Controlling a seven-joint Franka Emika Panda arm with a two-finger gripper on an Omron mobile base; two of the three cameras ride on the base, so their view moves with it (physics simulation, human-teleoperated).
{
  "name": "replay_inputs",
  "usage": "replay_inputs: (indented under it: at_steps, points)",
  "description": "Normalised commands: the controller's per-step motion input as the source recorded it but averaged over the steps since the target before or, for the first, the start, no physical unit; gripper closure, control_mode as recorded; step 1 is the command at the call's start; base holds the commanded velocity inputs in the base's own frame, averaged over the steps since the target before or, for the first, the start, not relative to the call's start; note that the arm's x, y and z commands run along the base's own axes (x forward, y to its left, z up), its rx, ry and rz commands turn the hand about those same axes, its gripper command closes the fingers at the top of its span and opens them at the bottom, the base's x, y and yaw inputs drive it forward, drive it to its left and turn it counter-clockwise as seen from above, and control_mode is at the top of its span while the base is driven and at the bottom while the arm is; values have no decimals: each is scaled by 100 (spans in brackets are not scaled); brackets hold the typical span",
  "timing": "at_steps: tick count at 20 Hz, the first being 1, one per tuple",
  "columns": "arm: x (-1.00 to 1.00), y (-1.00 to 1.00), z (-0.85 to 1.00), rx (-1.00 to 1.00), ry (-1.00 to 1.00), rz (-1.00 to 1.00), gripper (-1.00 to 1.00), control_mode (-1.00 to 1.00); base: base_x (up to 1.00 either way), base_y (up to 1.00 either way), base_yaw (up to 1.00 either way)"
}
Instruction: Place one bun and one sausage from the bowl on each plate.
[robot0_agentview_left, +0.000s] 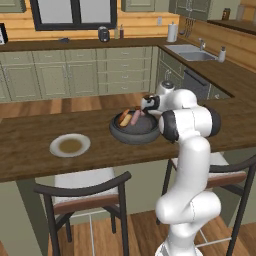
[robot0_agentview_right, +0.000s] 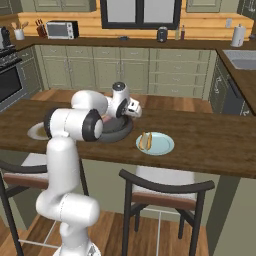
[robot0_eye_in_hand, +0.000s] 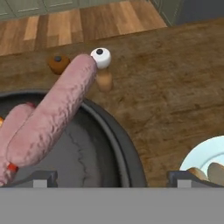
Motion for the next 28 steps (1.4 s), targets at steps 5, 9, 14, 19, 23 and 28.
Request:
replay_inputs:
  at_steps: [5,9,14,19,23,28]
  points:
    - [4,9,40,0,7,-3,-100,-100,0,0,0]
    - [0,20,31,0,24,0,-100,-100,0,0,0]
    - [0,21,1,0,18,0,-100,-100,0,0,0]
    - [12,20,0,0,2,-1,-100,-100,0,0,0]
    - [27,20,-6,0,3,-4,-100,-100,0,0,0]
    - [31,13,-16,0,5,-5,-100,-100,0,0,0]
